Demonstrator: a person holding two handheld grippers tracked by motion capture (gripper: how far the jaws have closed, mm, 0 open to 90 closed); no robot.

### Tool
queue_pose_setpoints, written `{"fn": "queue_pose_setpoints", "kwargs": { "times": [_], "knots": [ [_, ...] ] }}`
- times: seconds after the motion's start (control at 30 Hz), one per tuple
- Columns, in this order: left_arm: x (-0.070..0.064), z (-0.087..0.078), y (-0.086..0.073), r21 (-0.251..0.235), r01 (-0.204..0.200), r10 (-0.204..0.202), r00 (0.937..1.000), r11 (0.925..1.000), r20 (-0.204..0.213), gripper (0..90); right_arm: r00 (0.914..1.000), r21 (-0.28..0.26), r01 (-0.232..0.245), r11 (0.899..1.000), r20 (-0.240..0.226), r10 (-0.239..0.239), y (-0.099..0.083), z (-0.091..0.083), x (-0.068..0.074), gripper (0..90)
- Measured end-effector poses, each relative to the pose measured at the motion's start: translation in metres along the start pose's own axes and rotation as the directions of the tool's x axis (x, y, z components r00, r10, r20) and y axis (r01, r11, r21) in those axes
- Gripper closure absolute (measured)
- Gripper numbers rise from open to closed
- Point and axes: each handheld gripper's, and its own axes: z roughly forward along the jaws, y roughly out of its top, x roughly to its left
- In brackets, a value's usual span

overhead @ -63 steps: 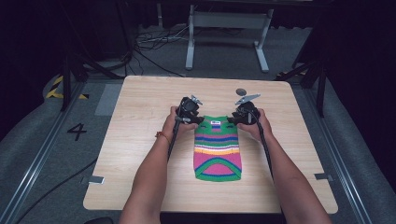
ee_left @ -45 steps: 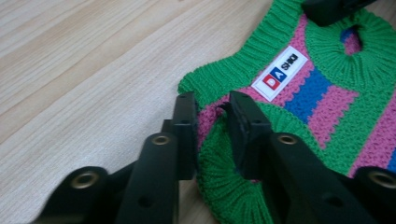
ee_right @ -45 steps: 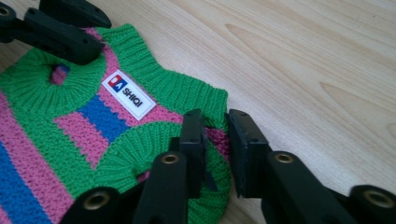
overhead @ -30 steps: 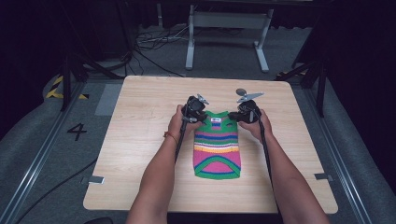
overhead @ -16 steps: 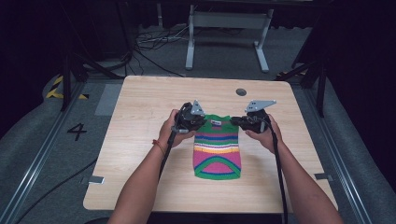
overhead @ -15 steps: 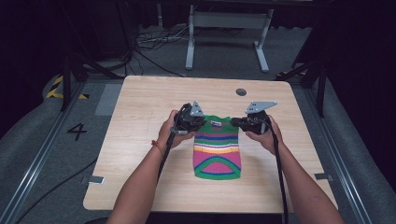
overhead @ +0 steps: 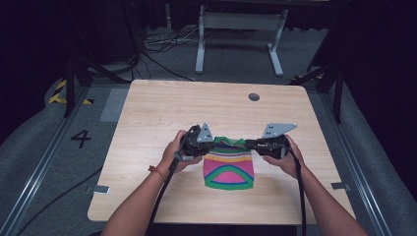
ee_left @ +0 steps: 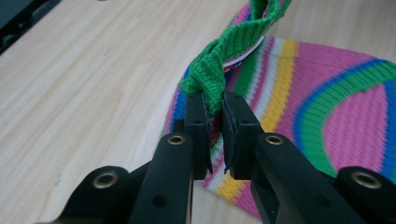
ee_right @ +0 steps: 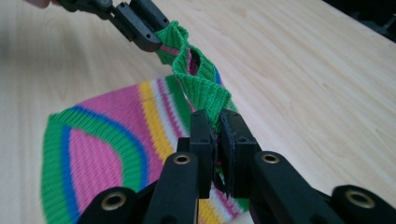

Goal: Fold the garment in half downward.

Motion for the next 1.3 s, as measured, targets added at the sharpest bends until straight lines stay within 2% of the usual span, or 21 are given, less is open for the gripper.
{"fn": "queue_pose_setpoints", "kwargs": {
  "times": [0.13, 0.23, 0.3, 0.33, 0.5, 0.57, 0.67, 0.73, 0.77, 0.93, 0.97, 1.03, 1.1, 1.13, 1.2, 1.27, 1.3],
  "knots": [
    [-0.017, -0.005, -0.005, 0.017, -0.042, 0.042, 0.999, 0.999, 0.016, 81.3, 0.9996, 0.015, 0.014, 1.0, -0.024, -0.013, -0.01, -0.005, 0.011, 82.8],
    [-0.026, -0.009, -0.009, 0.011, -0.051, 0.051, 0.9984, 0.9986, 0.025, 81.3, 0.9991, 0.021, 0.022, 1.0, -0.036, -0.021, -0.014, -0.007, 0.017, 83.2],
    [-0.033, -0.011, -0.012, 0.018, -0.062, 0.061, 0.9976, 0.9979, 0.032, 81.4, 0.9977, 0.031, 0.045, 0.999, -0.052, -0.043, -0.018, -0.01, 0.027, 83.2],
    [-0.037, -0.011, -0.014, 0.025, -0.071, 0.07, 0.9964, 0.9971, 0.047, 81.5, 0.997, 0.035, 0.05, 0.998, -0.061, -0.047, -0.019, -0.011, 0.031, 83.4],
    [-0.052, -0.012, -0.022, 0.062, -0.112, 0.108, 0.9925, 0.9918, 0.058, 81.3, 0.9927, 0.062, 0.085, 0.994, -0.091, -0.079, -0.025, -0.014, 0.047, 83.1],
    [-0.057, -0.012, -0.025, 0.075, -0.117, 0.112, 0.9911, 0.9903, 0.073, 81.2, 0.991, 0.069, 0.093, 0.993, -0.103, -0.086, -0.028, -0.014, 0.051, 83.0],
    [-0.067, -0.013, -0.029, 0.099, -0.146, 0.139, 0.9871, 0.9843, 0.08, 80.4, 0.9872, 0.102, 0.114, 0.988, -0.123, -0.101, -0.033, -0.015, 0.059, 82.7],
    [-0.07, -0.014, -0.03, 0.102, -0.149, 0.141, 0.9866, 0.9835, 0.082, 79.8, 0.9862, 0.109, 0.115, 0.987, -0.131, -0.101, -0.035, -0.015, 0.061, 81.7],
    [-0.074, -0.016, -0.033, 0.101, -0.154, 0.145, 0.9848, 0.9829, 0.096, 79.6, 0.9859, 0.118, 0.119, 0.986, -0.132, -0.103, -0.037, -0.015, 0.063, 81.0],
    [-0.078, -0.026, -0.039, 0.12, -0.142, 0.131, 0.9862, 0.9825, 0.102, 67.7, 0.99, 0.13, 0.104, 0.986, -0.109, -0.091, -0.045, -0.024, 0.069, 70.8],
    [-0.078, -0.029, -0.04, 0.114, -0.132, 0.121, 0.9877, 0.9847, 0.099, 67.7, 0.99, 0.13, 0.104, 0.986, -0.109, -0.091, -0.045, -0.024, 0.069, 70.8],
    [-0.077, -0.034, -0.041, 0.088, -0.104, 0.097, 0.9919, 0.9907, 0.083, 61.9, 0.9929, 0.117, 0.083, 0.99, -0.095, -0.072, -0.045, -0.027, 0.071, 67.5],
    [-0.076, -0.035, -0.039, 0.079, -0.074, 0.071, 0.9965, 0.9941, 0.045, 57.9, 0.9939, 0.105, 0.079, 0.991, -0.086, -0.07, -0.044, -0.028, 0.073, 65.6],
    [-0.075, -0.034, -0.037, 0.064, -0.065, 0.062, 0.9971, 0.9958, 0.044, 58.2, 0.9944, 0.1, 0.077, 0.992, -0.081, -0.069, -0.042, -0.027, 0.074, 66.2],
    [-0.075, -0.03, -0.033, 0.036, -0.062, 0.059, 0.996, 0.9974, 0.067, 60.0, 0.9927, 0.101, 0.096, 0.99, -0.083, -0.088, -0.038, -0.022, 0.076, 68.0],
    [-0.078, -0.024, -0.029, 0.035, -0.071, 0.068, 0.9937, 0.9969, 0.089, 61.4, 0.9922, 0.106, 0.085, 0.991, -0.1, -0.074, -0.035, -0.016, 0.078, 68.1],
    [-0.079, -0.02, -0.028, 0.041, -0.077, 0.072, 0.9909, 0.9962, 0.114, 61.5, 0.9913, 0.111, 0.093, 0.99, -0.103, -0.081, -0.034, -0.013, 0.078, 68.0]
  ]
}}
